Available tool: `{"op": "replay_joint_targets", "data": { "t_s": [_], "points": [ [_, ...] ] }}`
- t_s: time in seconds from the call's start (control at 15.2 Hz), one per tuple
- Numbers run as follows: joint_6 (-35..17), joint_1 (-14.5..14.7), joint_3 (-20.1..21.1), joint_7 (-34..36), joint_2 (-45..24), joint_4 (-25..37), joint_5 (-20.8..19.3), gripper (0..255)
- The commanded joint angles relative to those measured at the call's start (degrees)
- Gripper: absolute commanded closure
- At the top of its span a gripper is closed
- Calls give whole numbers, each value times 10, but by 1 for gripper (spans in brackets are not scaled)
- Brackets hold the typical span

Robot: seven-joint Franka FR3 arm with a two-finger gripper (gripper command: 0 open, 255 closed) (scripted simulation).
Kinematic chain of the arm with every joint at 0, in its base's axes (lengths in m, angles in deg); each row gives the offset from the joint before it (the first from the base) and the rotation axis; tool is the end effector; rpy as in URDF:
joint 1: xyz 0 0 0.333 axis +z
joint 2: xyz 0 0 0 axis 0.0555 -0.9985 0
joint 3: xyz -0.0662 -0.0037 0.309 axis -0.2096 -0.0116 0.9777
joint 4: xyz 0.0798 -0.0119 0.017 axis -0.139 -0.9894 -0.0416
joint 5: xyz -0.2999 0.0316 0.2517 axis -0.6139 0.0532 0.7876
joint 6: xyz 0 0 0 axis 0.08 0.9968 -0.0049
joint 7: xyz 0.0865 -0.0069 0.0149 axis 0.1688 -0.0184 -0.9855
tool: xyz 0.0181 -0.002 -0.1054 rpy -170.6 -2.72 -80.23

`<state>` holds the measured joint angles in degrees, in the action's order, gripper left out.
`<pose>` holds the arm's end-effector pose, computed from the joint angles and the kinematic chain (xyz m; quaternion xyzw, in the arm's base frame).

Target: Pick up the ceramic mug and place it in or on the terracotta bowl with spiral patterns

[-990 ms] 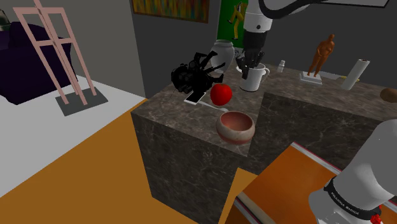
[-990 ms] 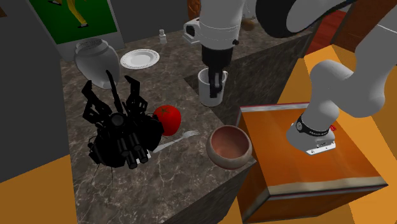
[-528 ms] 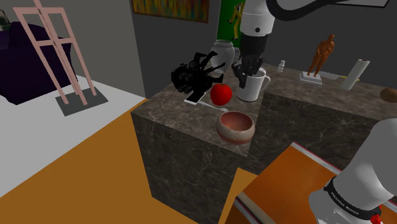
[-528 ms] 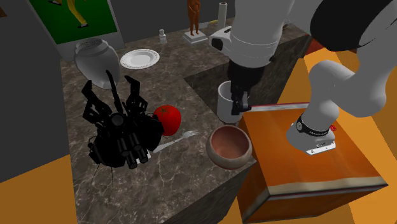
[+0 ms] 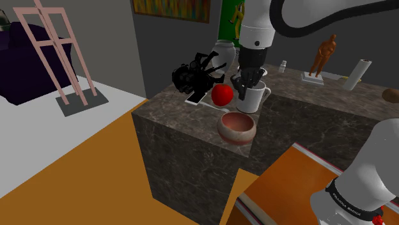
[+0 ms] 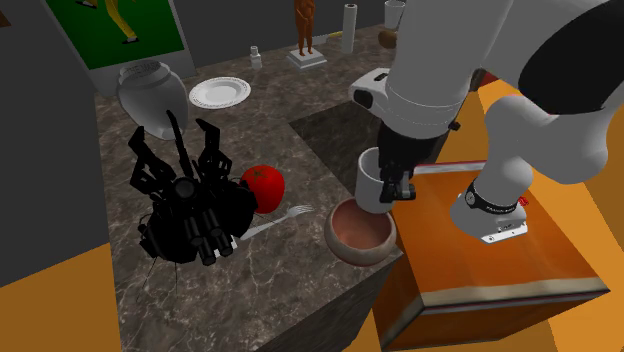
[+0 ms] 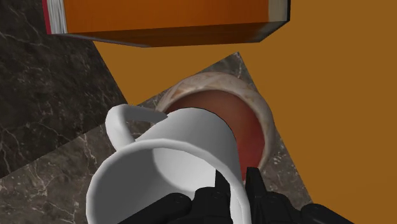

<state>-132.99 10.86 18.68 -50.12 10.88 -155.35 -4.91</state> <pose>0.3992 0.1599 0.5171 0.9987 -0.0391 -0.0021 0.0330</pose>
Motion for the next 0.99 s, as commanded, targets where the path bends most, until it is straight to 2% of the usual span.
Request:
{"op": "replay_joint_targets", "data": {
  "t_s": [0.0,0.66,0.92],
  "points": [
    [-16,0,1,1,-2,-14,0,255],
    [-96,0,4,6,-19,-77,-1,255],
    [-102,0,4,7,-21,-81,-1,255]
  ]
}}
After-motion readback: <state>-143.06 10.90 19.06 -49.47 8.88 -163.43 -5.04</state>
